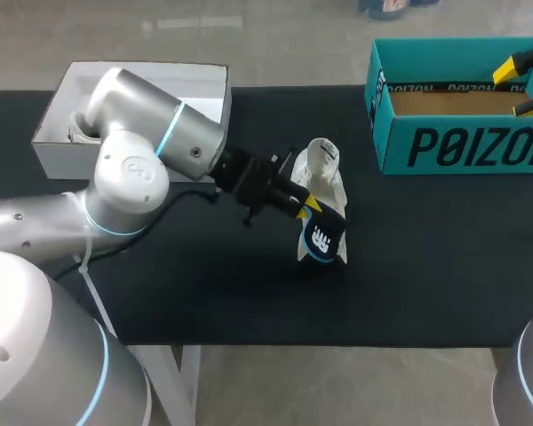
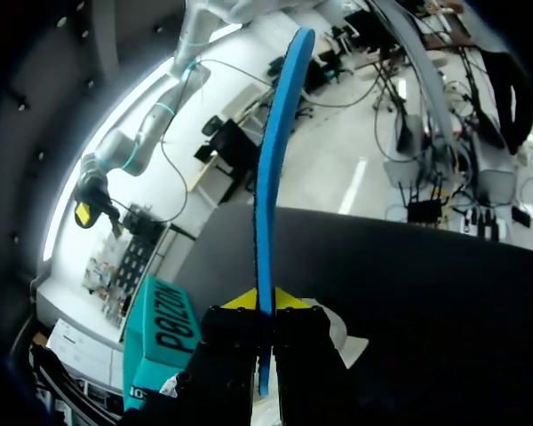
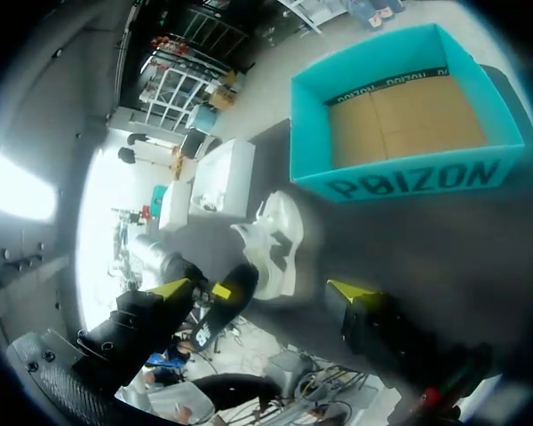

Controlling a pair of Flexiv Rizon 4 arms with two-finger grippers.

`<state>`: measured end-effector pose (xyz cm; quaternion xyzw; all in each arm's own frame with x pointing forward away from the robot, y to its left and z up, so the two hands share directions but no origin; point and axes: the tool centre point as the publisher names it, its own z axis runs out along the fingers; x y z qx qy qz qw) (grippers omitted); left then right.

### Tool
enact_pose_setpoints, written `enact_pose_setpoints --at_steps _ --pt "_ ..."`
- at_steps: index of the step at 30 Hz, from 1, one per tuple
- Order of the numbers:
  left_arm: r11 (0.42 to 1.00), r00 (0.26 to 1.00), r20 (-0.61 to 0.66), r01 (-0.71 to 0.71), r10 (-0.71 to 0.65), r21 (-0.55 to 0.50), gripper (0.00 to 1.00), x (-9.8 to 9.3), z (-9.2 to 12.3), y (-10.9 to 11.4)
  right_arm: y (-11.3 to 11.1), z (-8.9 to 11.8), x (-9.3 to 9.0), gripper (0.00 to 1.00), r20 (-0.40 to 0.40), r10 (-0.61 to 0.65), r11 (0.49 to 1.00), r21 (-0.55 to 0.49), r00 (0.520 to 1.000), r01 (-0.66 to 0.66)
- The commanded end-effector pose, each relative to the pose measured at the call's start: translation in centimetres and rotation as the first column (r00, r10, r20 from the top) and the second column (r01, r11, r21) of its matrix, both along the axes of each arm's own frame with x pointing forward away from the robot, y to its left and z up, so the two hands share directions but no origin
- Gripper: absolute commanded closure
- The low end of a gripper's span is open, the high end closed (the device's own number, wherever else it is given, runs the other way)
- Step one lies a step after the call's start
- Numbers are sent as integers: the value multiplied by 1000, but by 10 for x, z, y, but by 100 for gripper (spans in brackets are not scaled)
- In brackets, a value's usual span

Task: Take the shoe out of the shoebox, open the shoe tongue, remove and reinsert the insole, then place the shoe into the shoebox

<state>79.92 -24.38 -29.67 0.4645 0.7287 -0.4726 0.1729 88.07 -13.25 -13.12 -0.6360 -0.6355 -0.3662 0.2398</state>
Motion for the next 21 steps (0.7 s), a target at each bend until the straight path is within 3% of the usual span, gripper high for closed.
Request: enact_pose_setpoints --at_steps 1,11,21 --pt "1000 1000 -22 -2 2 2 100 14 -10 -8 0 0 0 0 -1 0 1000 -2 1000 0" --pt "998 1000 20 -2 1 60 100 28 -33 -3 0 0 0 0 -1 0 1000 -2 1000 0" --pt "996 999 20 -44 43 80 100 51 -41 -11 0 0 0 0 -1 0 1000 -2 1000 0"
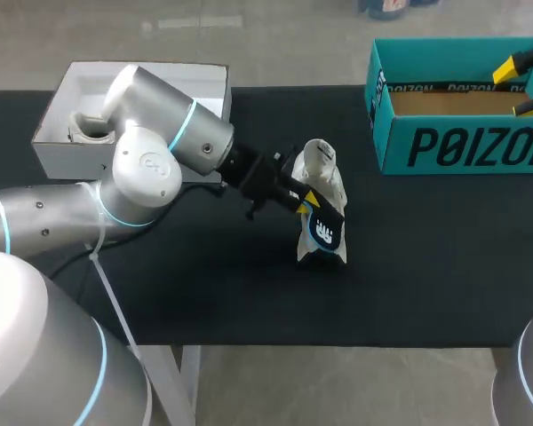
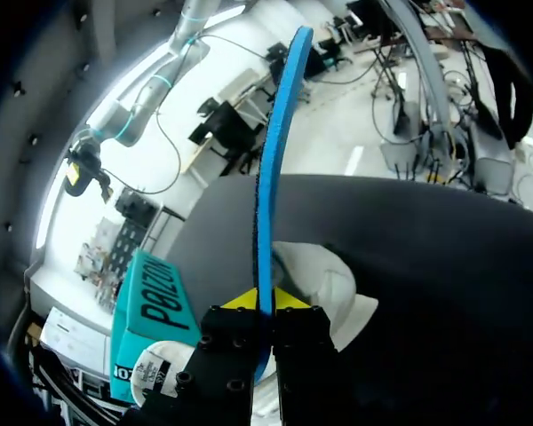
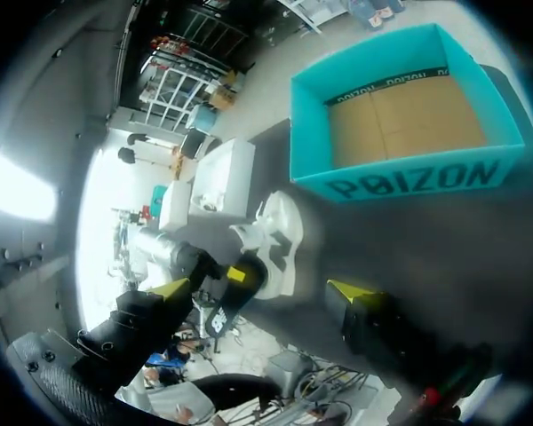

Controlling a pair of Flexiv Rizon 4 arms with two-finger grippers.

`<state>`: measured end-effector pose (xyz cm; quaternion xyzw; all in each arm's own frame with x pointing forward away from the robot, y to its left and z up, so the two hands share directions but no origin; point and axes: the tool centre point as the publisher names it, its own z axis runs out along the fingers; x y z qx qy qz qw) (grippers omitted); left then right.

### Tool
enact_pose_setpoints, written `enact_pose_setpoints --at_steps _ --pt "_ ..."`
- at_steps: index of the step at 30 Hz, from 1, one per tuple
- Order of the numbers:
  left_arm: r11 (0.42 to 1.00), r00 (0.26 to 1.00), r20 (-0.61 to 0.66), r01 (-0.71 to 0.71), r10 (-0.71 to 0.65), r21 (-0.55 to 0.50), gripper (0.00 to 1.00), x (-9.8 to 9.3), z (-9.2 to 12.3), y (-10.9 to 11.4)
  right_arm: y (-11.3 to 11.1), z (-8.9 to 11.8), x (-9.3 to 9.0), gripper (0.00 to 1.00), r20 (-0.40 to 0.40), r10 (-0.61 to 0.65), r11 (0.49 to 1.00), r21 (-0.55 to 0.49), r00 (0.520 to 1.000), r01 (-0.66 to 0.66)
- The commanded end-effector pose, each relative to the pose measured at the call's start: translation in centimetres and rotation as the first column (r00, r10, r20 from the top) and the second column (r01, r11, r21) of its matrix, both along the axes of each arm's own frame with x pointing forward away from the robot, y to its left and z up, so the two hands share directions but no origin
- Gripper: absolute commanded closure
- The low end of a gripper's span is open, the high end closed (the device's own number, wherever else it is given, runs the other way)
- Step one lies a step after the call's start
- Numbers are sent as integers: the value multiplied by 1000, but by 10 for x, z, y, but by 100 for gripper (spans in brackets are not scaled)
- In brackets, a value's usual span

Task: Take the shoe out of the shoebox, open the shoe tongue, remove and reinsert the insole, then place the shoe into the shoebox

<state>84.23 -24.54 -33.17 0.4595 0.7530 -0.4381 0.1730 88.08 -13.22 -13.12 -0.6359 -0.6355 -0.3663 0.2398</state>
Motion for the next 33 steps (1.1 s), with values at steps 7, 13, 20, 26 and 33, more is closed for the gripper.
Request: enact_pose_setpoints --at_steps 7,13,20,26,33 --pt "999 999 -16 -28 28 31 100 17 -14 -18 0 0 0 0 -1 0 1000 -2 1000 0" --pt "999 998 -36 -42 42 18 100 9 -7 -18 0 0 0 0 -1 0 1000 -2 1000 0" --pt "999 998 -45 -54 54 3 47 3 1 -14 0 0 0 0 -1 0 1000 -2 1000 0" --pt "998 998 -42 -57 55 -33 42 -5 14 -13 0 0 0 0 -1 0 1000 -2 1000 0" --pt "999 999 -33 -19 18 -25 100 -15 20 -14 0 0 0 0 -1 0 1000 -2 1000 0"
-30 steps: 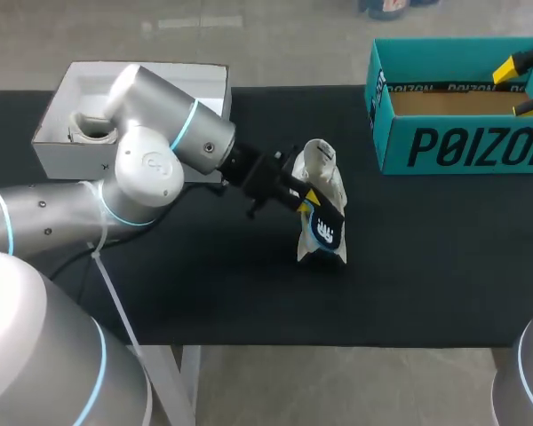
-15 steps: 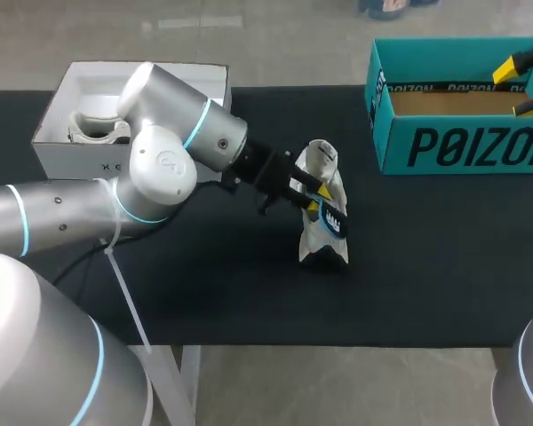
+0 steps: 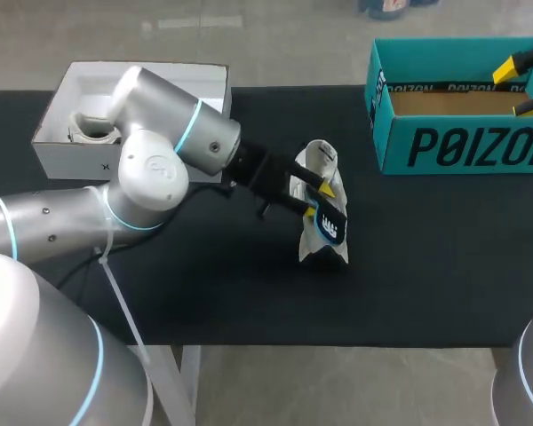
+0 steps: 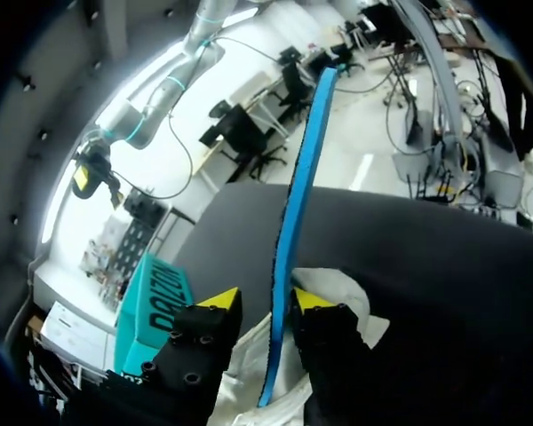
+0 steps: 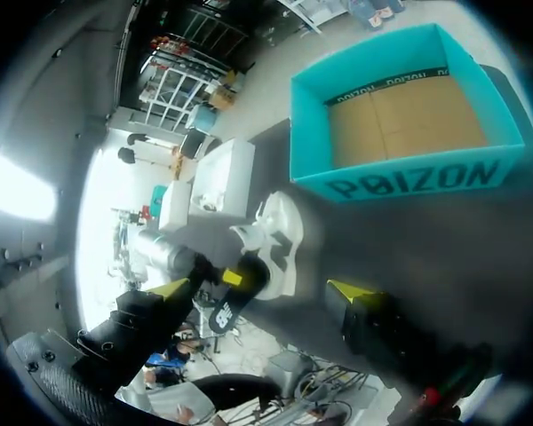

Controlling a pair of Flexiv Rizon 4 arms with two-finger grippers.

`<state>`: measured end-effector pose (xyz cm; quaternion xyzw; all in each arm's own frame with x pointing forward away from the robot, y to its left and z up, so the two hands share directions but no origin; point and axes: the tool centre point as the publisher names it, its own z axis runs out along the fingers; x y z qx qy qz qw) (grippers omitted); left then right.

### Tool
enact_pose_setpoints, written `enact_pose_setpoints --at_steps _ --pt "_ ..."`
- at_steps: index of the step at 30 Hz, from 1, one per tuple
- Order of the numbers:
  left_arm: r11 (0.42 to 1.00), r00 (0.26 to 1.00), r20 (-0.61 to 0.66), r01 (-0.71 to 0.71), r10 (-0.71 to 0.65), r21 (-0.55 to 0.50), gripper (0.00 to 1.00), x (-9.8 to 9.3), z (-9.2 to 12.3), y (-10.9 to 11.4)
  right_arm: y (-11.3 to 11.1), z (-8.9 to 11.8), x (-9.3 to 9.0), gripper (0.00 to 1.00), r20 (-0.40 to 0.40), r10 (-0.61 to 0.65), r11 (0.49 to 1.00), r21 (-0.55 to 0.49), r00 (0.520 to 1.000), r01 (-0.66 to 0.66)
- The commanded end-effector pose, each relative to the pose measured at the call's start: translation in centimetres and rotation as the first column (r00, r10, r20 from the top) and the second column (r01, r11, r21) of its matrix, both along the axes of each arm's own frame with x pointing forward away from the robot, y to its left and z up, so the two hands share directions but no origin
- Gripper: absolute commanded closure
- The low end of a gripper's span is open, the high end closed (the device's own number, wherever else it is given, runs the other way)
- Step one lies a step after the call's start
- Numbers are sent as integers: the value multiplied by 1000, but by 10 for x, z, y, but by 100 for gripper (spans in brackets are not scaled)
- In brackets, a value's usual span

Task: Take the shoe out of the shoebox, open the shoe tongue, remove and reinsert the insole, then place the shoe into the shoebox

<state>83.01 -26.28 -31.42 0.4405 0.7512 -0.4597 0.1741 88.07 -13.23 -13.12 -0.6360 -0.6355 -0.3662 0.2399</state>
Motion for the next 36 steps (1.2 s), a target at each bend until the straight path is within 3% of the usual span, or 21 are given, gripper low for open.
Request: enact_pose_setpoints --at_steps 1,11,24,28,29,31,33,36 --pt "1000 1000 -1 3 -3 19 100 -2 1 4 0 0 0 0 -1 0 1000 -2 1000 0" --pt "989 990 -69 -113 120 100 100 14 -27 0 0 0 0 0 -1 0 1000 -2 1000 0" --pt "972 979 -40 -193 200 131 100 43 -43 -3 0 0 0 0 -1 0 1000 -2 1000 0" --pt "970 977 -39 -202 209 132 100 42 -45 -2 0 0 0 0 -1 0 1000 -2 1000 0" --pt "971 977 -40 -201 208 133 95 39 -45 -1 0 0 0 0 -1 0 1000 -2 1000 0" --pt "970 977 -41 -200 207 135 57 35 -42 0 0 0 0 0 -1 0 1000 -2 1000 0" --pt "971 977 -47 -203 210 125 0 28 -36 2 0 0 0 0 -1 0 1000 -2 1000 0" --pt "975 978 -45 -198 204 101 0 20 -24 6 0 0 0 0 -1 0 1000 -2 1000 0"
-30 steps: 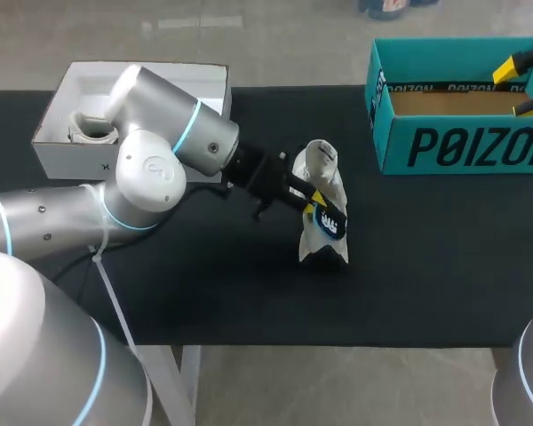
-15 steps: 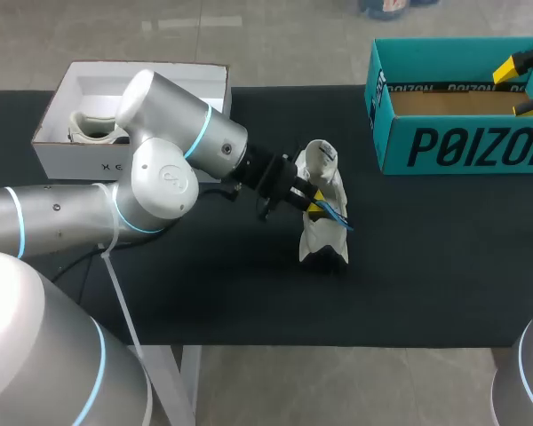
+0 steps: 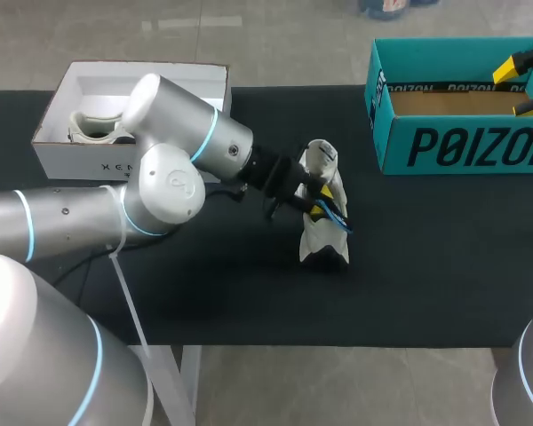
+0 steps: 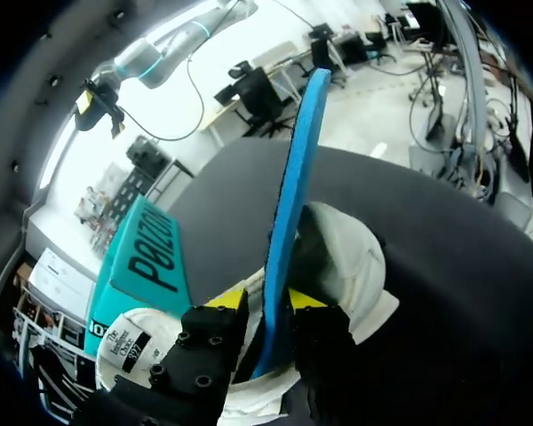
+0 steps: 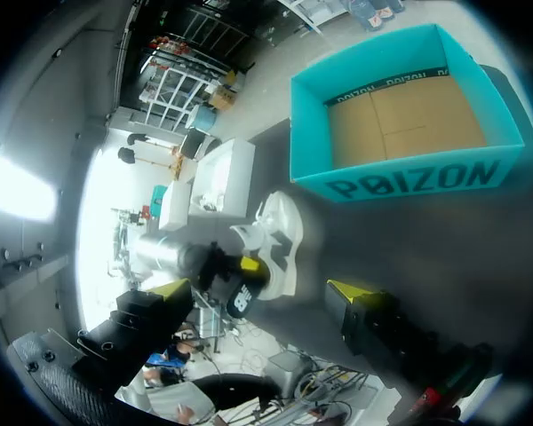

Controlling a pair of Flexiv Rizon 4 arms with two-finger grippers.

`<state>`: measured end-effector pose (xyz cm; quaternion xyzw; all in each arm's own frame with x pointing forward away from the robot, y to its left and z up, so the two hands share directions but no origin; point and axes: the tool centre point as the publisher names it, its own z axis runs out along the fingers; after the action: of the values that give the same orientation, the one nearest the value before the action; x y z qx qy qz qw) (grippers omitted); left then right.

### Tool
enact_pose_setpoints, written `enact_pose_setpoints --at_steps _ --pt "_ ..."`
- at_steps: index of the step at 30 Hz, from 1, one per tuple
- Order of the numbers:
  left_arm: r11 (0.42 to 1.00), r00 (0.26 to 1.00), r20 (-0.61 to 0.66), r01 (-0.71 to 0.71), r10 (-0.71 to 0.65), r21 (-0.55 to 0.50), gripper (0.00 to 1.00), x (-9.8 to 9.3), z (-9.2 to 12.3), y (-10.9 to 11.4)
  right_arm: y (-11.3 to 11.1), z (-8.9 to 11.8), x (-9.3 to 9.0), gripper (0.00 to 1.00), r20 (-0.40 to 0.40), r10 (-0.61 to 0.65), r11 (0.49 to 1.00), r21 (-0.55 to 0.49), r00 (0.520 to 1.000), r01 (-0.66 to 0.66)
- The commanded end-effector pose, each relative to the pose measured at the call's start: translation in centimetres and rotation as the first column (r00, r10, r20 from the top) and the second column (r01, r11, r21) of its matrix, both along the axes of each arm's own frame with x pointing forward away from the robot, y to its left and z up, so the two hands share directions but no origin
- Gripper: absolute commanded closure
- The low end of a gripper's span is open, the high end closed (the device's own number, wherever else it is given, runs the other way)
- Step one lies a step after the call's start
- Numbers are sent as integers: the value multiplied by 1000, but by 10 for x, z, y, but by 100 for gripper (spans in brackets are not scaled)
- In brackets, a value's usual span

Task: Take the shoe out of the shoebox, open the shoe tongue, remove and reinsert the insole, then place the shoe into the shoebox

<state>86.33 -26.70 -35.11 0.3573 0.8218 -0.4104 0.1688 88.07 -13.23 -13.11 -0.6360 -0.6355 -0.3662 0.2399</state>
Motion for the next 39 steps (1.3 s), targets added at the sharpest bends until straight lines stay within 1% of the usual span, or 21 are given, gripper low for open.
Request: enact_pose_setpoints --at_steps 1,4,6,7,8,9,10,11,17,24,30,34,35,36,37,38,39 --pt "1000 1000 15 1 -1 -24 0 -15 17 11 0 0 0 0 -1 0 1000 -2 1000 0" --pt "999 999 31 16 -15 -38 0 -22 27 12 0 0 0 0 -1 0 1000 -2 1000 0" --pt "999 999 32 18 -17 -41 14 -25 29 10 0 0 0 0 -1 0 1000 -2 1000 0" --pt "999 999 39 32 -30 -37 24 -26 29 9 0 0 0 0 -1 0 1000 -2 1000 0" --pt "999 999 42 36 -35 -37 38 -26 29 7 0 0 0 0 -1 0 1000 -2 1000 0" --pt "999 998 40 39 -38 -36 62 -26 28 5 0 0 0 0 -1 0 1000 -2 1000 0" --pt "999 998 40 41 -40 -35 84 -26 27 4 0 0 0 0 -1 0 1000 -2 1000 0" --pt "998 998 39 46 -45 -34 100 -25 25 2 0 0 0 0 -1 0 1000 -2 1000 0" --pt "997 995 50 82 -82 2 100 -17 16 -6 0 0 0 0 -1 0 1000 -2 1000 0" --pt "990 990 67 119 -124 74 100 -5 3 3 0 0 0 0 -1 0 1000 -2 1000 0" --pt "992 995 56 71 -77 108 100 12 -10 8 0 0 0 0 -1 0 1000 -2 1000 0" --pt "994 998 49 21 -26 111 100 19 -15 10 0 0 0 0 -1 0 1000 -2 1000 0" --pt "994 998 51 17 -23 104 73 18 -11 8 0 0 0 0 -1 0 1000 -2 1000 0" --pt "996 999 49 16 -21 92 38 15 -8 7 0 0 0 0 -1 0 1000 -2 1000 0" --pt "997 999 47 18 -22 75 8 12 -4 7 0 0 0 0 -1 0 1000 -2 1000 0" --pt "998 999 48 20 -23 66 0 9 0 6 0 0 0 0 -1 0 1000 -2 1000 0" --pt "998 998 50 28 -31 58 0 6 4 6 0 0 0 0 -1 0 1000 -2 1000 0"
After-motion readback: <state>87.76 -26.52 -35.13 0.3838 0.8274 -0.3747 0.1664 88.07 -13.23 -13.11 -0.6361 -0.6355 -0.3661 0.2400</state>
